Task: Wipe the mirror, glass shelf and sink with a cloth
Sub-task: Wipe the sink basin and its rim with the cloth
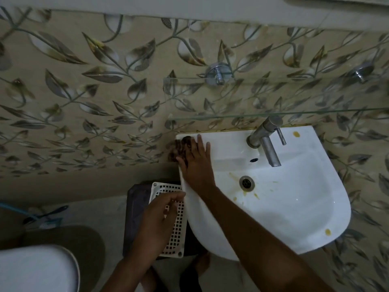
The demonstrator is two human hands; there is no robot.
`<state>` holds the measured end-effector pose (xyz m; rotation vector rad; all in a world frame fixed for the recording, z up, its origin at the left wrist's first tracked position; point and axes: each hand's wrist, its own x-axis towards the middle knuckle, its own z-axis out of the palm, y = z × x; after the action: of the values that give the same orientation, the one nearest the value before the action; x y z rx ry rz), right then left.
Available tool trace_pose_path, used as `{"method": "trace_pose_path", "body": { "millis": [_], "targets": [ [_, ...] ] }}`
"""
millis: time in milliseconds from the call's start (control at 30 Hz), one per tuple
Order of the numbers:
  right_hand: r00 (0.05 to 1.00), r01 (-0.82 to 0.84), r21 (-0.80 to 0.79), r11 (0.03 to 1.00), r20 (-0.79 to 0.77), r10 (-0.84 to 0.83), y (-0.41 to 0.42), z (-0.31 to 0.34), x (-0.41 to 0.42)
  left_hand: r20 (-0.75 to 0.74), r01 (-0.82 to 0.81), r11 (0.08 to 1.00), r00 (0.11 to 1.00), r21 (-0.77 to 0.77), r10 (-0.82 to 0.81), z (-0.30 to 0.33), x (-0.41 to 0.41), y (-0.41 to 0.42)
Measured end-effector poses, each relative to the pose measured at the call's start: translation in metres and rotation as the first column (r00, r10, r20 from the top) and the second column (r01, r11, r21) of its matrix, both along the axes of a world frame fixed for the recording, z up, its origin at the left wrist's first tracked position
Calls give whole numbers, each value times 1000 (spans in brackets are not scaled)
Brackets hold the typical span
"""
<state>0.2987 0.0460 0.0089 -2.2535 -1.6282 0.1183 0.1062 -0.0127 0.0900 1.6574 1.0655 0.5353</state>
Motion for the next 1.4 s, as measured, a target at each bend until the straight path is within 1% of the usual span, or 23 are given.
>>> {"method": "trace_pose_path", "body": {
  "millis": [133, 200, 267, 333, 400, 433, 500, 600, 667, 733, 767, 833, 867, 900, 967, 1033, 1067, 1133, 1233, 1267, 1333, 1400],
  "targets": [
    [991, 108, 3, 994, -84, -107, 16, 10, 8, -29, -28, 999, 999, 23, 28, -5, -5, 2],
    [993, 66, -14, 998, -102, -68, 15, 11, -4, -45, -72, 997, 996, 28, 73, -10, -4, 4],
    [991, 17, -14, 1000, -134, -19, -4, 6, -14, -54, -137, 990, 989, 37, 139, -14, -3, 5],
    [980, -13, 15, 1000, -197, 16, -40, 3, -25, -69, -158, 987, 985, 33, 160, -15, -3, 3],
    [960, -23, 53, 998, -279, 36, -89, 2, -38, -62, -135, 990, 989, 25, 137, -16, -5, -3],
    [960, -16, 68, 998, -279, 35, -117, 1, -46, -55, -111, 993, 992, 28, 112, -17, -7, -7],
    [973, 3, 68, 998, -232, 13, -173, 2, -55, -55, -67, 997, 996, 30, 69, -19, -11, -18],
    [988, 18, -20, 1000, -155, -21, -228, -12, -50, -87, -44, 999, 995, -6, 43, -29, -16, -37],
    [990, 29, -114, 993, -132, -44, -225, -17, -48, -112, -22, 1000, 994, -11, 20, -35, -16, -47],
    [991, 21, -146, 989, -131, -40, -197, -12, -57, -101, 4, 1000, 995, -11, -5, -35, -13, -53],
    [988, 52, -151, 987, -139, -73, -178, -8, -63, -87, 20, 1000, 996, 5, -19, -33, -11, -56],
    [956, 168, -188, 968, -208, -206, -141, 1, -75, -59, 34, 996, 998, 84, -29, -30, -8, -58],
    [945, 218, -182, 959, -208, -254, -129, 3, -79, -47, 29, 993, 999, 116, -24, -30, -8, -59],
    [945, 252, -172, 952, -170, -280, -124, 3, -82, -44, 22, 991, 999, 135, -16, -31, -8, -58],
    [950, 249, -219, 943, -135, -282, -132, 2, -85, -57, 21, 985, 998, 172, -11, -32, -10, -54],
    [949, 250, -262, 932, -123, -290, -162, -1, -83, -68, 52, 980, 997, 190, -40, -34, -11, -51],
    [954, 254, -267, 930, -88, -286, -181, -2, -80, -77, 79, 979, 995, 190, -65, -36, -10, -50],
    [972, 233, -258, 938, 37, -231, -223, -6, -67, -104, 140, 973, 987, 182, -122, -42, -5, -52],
    [960, 245, -166, 955, 182, -215, -286, 0, -21, -112, 279, 945, 958, 171, -262, -46, 3, -65],
    [946, 270, -135, 953, 220, -237, -301, 5, -2, -114, 328, 928, 943, 175, -312, -47, 5, -70],
    [899, 378, -104, 920, 276, -339, -319, 9, 33, -130, 404, 898, 914, 176, -385, -47, 9, -79],
    [853, 480, -102, 871, 285, -437, -316, 8, 48, -139, 444, 879, 895, 176, -424, -48, 12, -88]
  ]
}}
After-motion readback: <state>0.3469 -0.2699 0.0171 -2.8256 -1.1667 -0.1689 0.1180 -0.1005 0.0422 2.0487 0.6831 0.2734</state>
